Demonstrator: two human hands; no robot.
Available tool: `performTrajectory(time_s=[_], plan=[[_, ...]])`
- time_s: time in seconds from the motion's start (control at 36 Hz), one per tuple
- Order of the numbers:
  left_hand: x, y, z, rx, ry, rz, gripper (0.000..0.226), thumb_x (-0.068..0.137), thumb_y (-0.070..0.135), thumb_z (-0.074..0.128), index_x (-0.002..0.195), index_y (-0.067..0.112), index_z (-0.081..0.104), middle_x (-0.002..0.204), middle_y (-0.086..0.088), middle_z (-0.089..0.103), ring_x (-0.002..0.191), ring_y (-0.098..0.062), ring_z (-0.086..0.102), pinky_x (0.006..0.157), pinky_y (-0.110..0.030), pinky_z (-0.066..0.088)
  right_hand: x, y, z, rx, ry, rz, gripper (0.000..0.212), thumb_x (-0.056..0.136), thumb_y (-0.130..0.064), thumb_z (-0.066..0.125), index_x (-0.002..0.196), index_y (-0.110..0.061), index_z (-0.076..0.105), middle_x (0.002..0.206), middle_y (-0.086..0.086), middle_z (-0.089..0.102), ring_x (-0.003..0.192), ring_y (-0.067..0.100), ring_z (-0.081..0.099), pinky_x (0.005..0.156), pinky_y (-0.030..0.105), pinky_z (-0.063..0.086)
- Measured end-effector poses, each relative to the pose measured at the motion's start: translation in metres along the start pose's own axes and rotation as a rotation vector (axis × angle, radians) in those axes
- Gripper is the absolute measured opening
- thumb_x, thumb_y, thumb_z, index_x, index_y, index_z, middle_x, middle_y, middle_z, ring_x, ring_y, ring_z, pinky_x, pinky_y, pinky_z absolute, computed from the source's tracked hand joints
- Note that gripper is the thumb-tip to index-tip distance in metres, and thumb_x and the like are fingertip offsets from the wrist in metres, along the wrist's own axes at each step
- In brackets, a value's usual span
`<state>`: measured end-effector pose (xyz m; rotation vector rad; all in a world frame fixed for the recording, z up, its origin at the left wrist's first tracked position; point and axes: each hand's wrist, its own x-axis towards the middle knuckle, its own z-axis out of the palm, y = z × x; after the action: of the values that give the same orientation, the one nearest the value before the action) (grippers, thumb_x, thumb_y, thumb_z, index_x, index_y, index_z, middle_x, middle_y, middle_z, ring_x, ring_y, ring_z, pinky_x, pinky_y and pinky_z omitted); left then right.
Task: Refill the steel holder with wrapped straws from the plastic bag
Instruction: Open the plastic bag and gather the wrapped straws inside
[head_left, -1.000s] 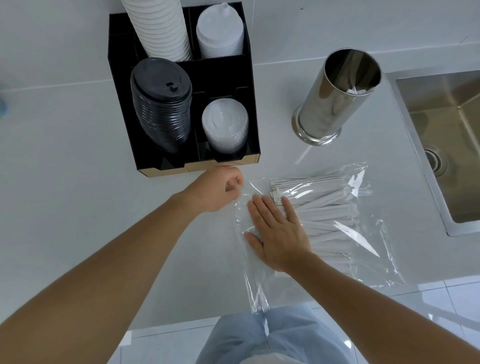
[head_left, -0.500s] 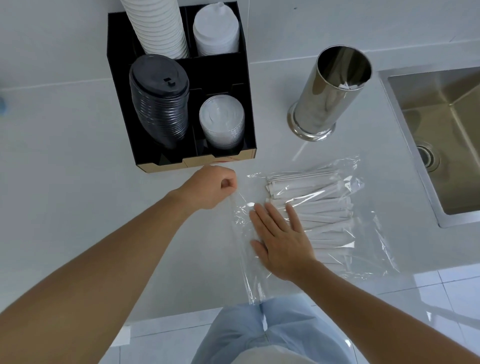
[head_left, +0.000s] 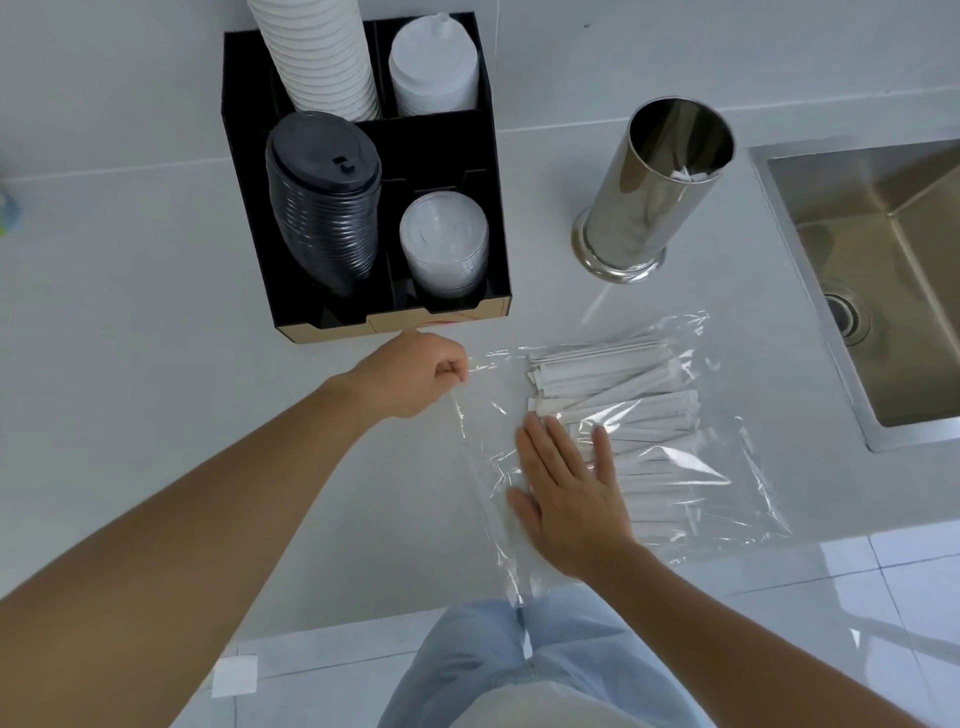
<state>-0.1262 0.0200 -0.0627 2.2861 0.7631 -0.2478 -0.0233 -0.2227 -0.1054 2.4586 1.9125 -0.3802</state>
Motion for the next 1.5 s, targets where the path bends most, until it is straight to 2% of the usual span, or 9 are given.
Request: performTrajectory(time_s=[0.11, 0.19, 0.28, 0.56, 0.72, 0.86, 1.03, 1.25, 1.5], plan=[[-0.005, -0.003, -0.002, 0.036, 0.010, -0.012, 0.014, 0.085, 0.031, 0.057, 0.097, 0.038, 0.055, 0.090, 0.014, 0.070, 0.089, -0.016, 0.057, 0.076, -0.029, 0.045, 0.002, 0.001, 0.003, 0.006, -0.012, -0.003, 0.063, 0.097, -0.045, 0.029, 0.148, -0.009, 0.036, 0.157, 0.006, 0.033, 0.145, 0.024, 0.028, 0.113, 0.061, 0.013], [-0.004, 0.006, -0.001, 0.317, -0.003, 0.172, 0.041, 0.082, 0.043, 0.062, 0.122, 0.039, 0.051, 0.090, 0.015, 0.066, 0.101, -0.010, 0.052, 0.112, -0.033, 0.021, 0.002, 0.001, 0.004, -0.006, -0.008, -0.002, 0.063, 0.097, -0.045, 0.029, 0.148, -0.008, 0.036, 0.157, 0.007, 0.033, 0.145, 0.024, 0.028, 0.114, 0.063, 0.015], [-0.003, 0.020, 0.004, 0.580, -0.040, 0.286, 0.036, 0.085, 0.046, 0.056, 0.120, 0.038, 0.059, 0.089, 0.011, 0.059, 0.110, -0.009, 0.049, 0.119, -0.048, -0.004, 0.001, 0.000, 0.003, -0.010, -0.013, 0.000, 0.063, 0.097, -0.044, 0.030, 0.148, -0.008, 0.037, 0.156, 0.007, 0.034, 0.144, 0.025, 0.029, 0.113, 0.063, 0.017], [-0.011, 0.018, 0.018, 0.475, -0.129, 0.304, 0.023, 0.093, 0.015, 0.045, 0.082, 0.020, 0.064, 0.074, 0.006, 0.058, 0.075, -0.019, 0.041, 0.086, -0.037, 0.043, 0.000, 0.005, -0.001, 0.006, -0.069, -0.014, 0.068, 0.097, -0.052, 0.025, 0.151, -0.011, 0.031, 0.160, 0.004, 0.026, 0.147, 0.024, 0.022, 0.116, 0.060, 0.009], [-0.026, 0.001, 0.012, 0.432, -0.055, 0.240, 0.019, 0.093, 0.018, 0.043, 0.095, 0.022, 0.062, 0.075, 0.006, 0.064, 0.083, -0.022, 0.049, 0.092, -0.038, 0.043, -0.006, 0.020, -0.002, -0.013, -0.036, -0.043, 0.065, 0.094, -0.055, 0.035, 0.148, -0.019, 0.039, 0.159, 0.003, 0.029, 0.144, 0.027, 0.029, 0.113, 0.064, 0.013], [-0.032, 0.018, 0.024, 0.584, -0.121, 0.330, 0.038, 0.092, 0.027, 0.050, 0.129, 0.034, 0.052, 0.111, 0.005, 0.066, 0.110, -0.018, 0.057, 0.116, -0.036, 0.015, -0.005, 0.016, -0.002, -0.023, -0.040, -0.031, 0.064, 0.093, -0.053, 0.035, 0.145, -0.017, 0.043, 0.157, 0.005, 0.034, 0.144, 0.028, 0.030, 0.111, 0.066, 0.016], [-0.046, 0.022, 0.037, 0.554, -0.110, 0.337, 0.029, 0.096, 0.021, 0.039, 0.100, 0.029, 0.067, 0.100, 0.006, 0.063, 0.099, -0.016, 0.058, 0.114, -0.030, 0.005, -0.005, 0.015, -0.007, -0.034, -0.089, -0.016, 0.065, 0.094, -0.054, 0.031, 0.147, -0.018, 0.041, 0.158, 0.005, 0.032, 0.145, 0.027, 0.028, 0.112, 0.065, 0.015], [-0.088, -0.008, 0.049, 0.314, 0.205, 0.321, 0.009, 0.085, 0.008, 0.064, 0.082, 0.012, 0.072, 0.111, -0.010, 0.067, 0.104, -0.030, 0.063, 0.102, -0.043, 0.039, 0.001, 0.018, -0.024, -0.016, -0.080, -0.043, 0.058, 0.095, -0.051, 0.032, 0.141, -0.019, 0.049, 0.152, 0.006, 0.041, 0.139, 0.027, 0.038, 0.108, 0.060, 0.025], [-0.126, -0.008, 0.079, 0.077, 0.370, 0.014, 0.015, 0.084, 0.005, 0.062, 0.094, 0.010, 0.072, 0.110, -0.008, 0.067, 0.098, -0.029, 0.063, 0.083, -0.042, 0.051, 0.026, 0.043, -0.051, 0.004, -0.029, -0.170, 0.042, 0.090, -0.028, 0.060, 0.130, -0.013, 0.058, 0.138, 0.011, 0.055, 0.118, 0.035, 0.055, 0.087, 0.047, 0.046]])
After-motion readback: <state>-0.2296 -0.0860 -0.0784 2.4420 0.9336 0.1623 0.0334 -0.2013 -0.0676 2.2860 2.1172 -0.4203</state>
